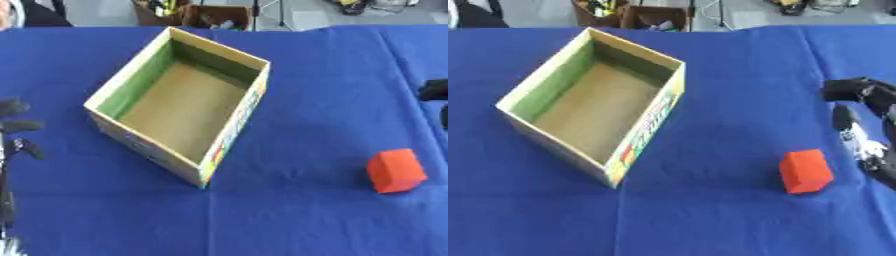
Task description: Pick up objects on the table and place them in the box.
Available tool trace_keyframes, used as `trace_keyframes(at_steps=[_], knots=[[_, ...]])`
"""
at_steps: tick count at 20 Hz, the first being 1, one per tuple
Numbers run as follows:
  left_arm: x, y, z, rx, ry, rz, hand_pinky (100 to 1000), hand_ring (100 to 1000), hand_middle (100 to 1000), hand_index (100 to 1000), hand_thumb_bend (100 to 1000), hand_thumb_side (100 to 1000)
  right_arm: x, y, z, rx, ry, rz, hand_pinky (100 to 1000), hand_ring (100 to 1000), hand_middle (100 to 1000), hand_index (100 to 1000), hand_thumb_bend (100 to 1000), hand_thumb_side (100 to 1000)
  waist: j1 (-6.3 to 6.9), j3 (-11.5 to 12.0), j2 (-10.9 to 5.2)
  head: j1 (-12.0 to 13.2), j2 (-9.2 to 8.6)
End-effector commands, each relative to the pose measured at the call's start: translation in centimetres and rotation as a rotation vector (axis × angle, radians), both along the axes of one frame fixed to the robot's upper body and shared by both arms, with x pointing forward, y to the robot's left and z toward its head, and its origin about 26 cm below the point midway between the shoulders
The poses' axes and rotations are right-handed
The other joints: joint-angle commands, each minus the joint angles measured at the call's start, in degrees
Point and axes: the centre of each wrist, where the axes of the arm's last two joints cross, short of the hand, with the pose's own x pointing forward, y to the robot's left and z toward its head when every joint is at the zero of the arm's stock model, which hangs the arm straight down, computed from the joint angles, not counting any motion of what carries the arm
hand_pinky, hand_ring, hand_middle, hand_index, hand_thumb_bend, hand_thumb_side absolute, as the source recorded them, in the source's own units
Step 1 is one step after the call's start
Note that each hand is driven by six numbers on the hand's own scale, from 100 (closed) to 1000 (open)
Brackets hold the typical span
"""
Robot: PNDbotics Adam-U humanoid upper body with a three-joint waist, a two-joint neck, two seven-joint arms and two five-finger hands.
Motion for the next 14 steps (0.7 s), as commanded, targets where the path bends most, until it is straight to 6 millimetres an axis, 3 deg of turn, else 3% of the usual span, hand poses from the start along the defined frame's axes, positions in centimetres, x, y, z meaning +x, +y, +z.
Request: trace_keyframes(at_steps=[1,5,14], knots=[[-0.2,0.5,0.7,0.022,-0.021,0.01,322,597,655,757,100,838,-0.5,-0.7,2.0,-0.235,-0.035,-0.028,809,770,766,864,100,819,-0.15,-0.24,-1.45,0.08,0.35],[-0.3,0.5,0.6,0.023,-0.018,0.008,322,597,655,757,100,838,-0.5,-0.7,2.5,-0.349,-0.038,-0.034,806,774,774,867,100,828,0.01,-0.36,-1.67,-0.49,0.49],[-0.3,0.5,0.5,0.025,-0.015,0.006,323,598,654,757,100,836,-0.5,-0.9,3.8,-0.523,-0.026,-0.014,805,799,804,910,100,1000,0.21,-0.06,-2.35,-4.76,0.45]])
